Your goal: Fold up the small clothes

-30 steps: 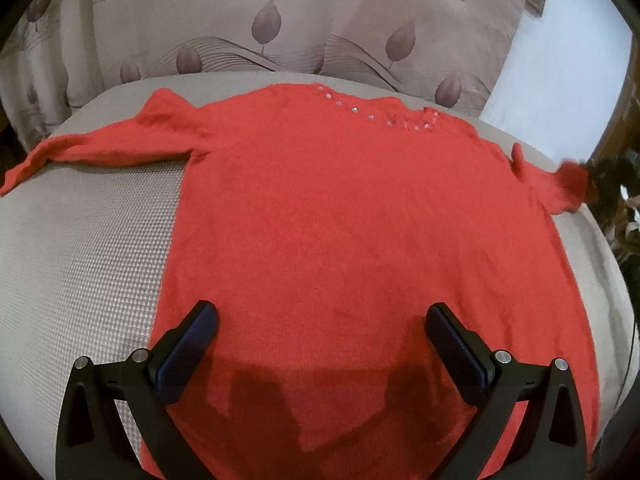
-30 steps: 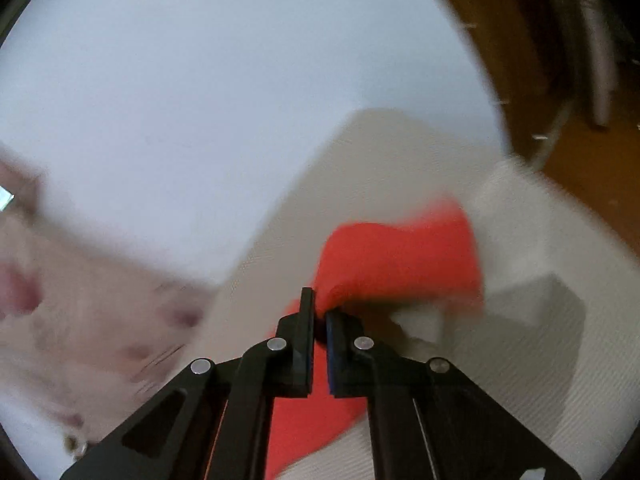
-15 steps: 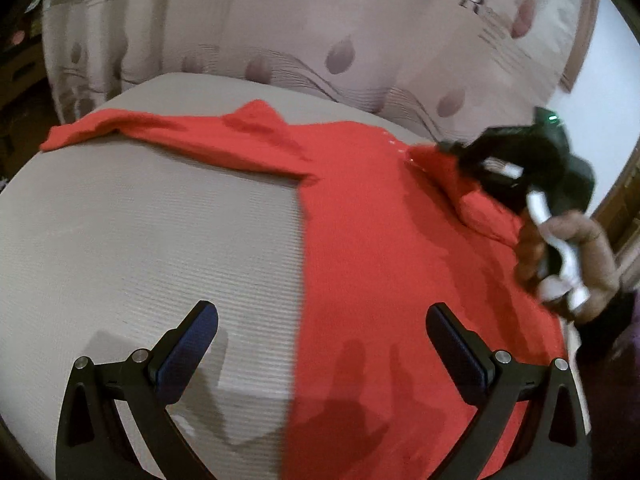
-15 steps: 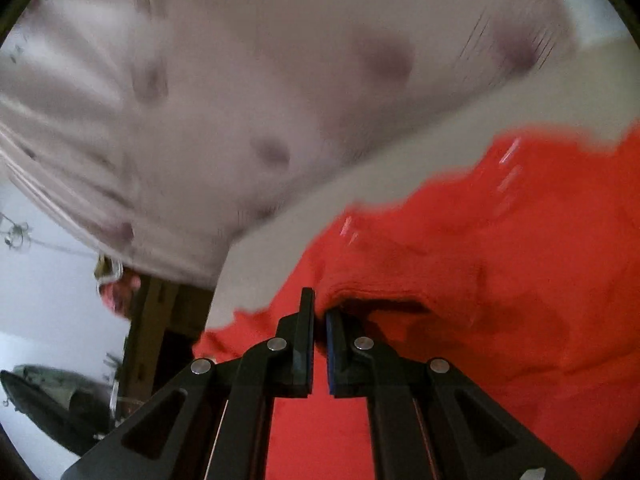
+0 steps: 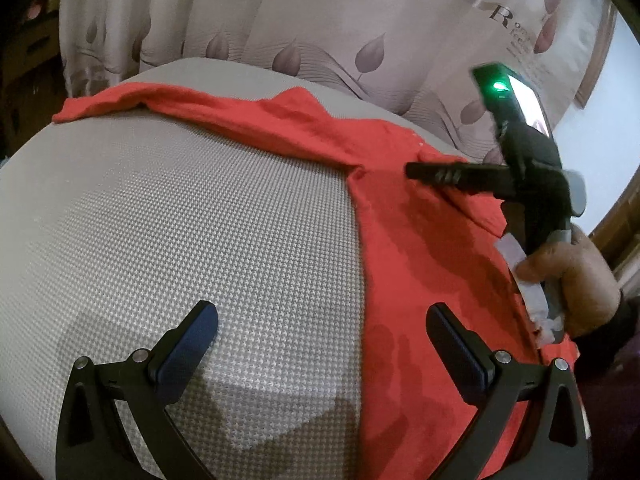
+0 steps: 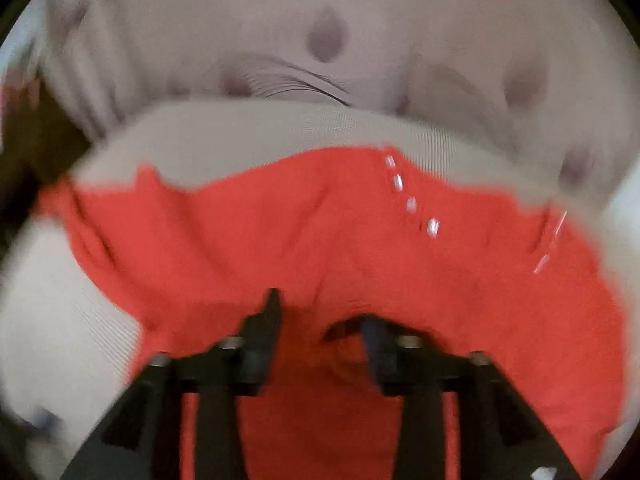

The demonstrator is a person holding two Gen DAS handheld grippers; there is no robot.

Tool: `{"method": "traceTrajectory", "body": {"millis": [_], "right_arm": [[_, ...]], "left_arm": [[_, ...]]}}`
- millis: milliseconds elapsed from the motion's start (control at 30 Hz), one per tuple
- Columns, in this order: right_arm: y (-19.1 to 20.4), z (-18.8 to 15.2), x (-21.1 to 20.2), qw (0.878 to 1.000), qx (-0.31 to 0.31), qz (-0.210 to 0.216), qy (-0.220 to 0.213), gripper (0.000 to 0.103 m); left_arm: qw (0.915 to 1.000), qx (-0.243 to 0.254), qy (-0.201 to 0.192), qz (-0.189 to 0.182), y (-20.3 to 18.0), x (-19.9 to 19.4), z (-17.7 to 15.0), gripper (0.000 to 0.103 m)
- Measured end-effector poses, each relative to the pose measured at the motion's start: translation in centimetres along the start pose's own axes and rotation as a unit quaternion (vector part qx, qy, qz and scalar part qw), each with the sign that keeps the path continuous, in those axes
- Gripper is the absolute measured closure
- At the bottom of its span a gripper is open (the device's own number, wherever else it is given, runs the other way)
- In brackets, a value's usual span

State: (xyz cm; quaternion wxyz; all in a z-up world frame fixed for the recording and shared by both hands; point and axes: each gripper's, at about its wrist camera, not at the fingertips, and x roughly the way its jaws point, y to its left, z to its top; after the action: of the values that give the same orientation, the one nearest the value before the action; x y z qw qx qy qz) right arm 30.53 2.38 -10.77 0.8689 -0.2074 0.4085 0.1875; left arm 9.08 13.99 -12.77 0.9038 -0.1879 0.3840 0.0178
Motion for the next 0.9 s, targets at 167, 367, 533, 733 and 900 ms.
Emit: {"method": "traceTrajectory", "body": {"millis": [167,367,533,733,900], "right_arm": [[5.5,-0.9,-1.9,0.987,-0.150,-0.039,-0.048,0.026],[0.9,-1.8,-5.0,0.983,-0.021,0.157,-0.089,0.024],[-10.4,-5.5,-7.6,0.929,0.213,0.269,-0.141,0.024],[-16.6,-5.2,-3.6,0.908,0.311,0.273,-0.069,0.023],[-14.9,-4.4,0.2,0.897,0.351,0.269,0.005,0.023]], "left_arm": [[0.9999,-0.015,-0.009,-0.002,0.6,-0.2,-0.1,0.000],[0.9999,-0.006,-0.008,0.003,1.0,-0.9,0.3,0.000],[0.9984,-0.048,-0.031,0.003,3.2,-2.4,1.5,0.000],[0.9963,-0.077,-0.036,0.012,4.4,-2.6,1.2,0.000],[0.9977,-0.060,-0.024,0.019,4.0,-1.8,0.5,0.000]]}}
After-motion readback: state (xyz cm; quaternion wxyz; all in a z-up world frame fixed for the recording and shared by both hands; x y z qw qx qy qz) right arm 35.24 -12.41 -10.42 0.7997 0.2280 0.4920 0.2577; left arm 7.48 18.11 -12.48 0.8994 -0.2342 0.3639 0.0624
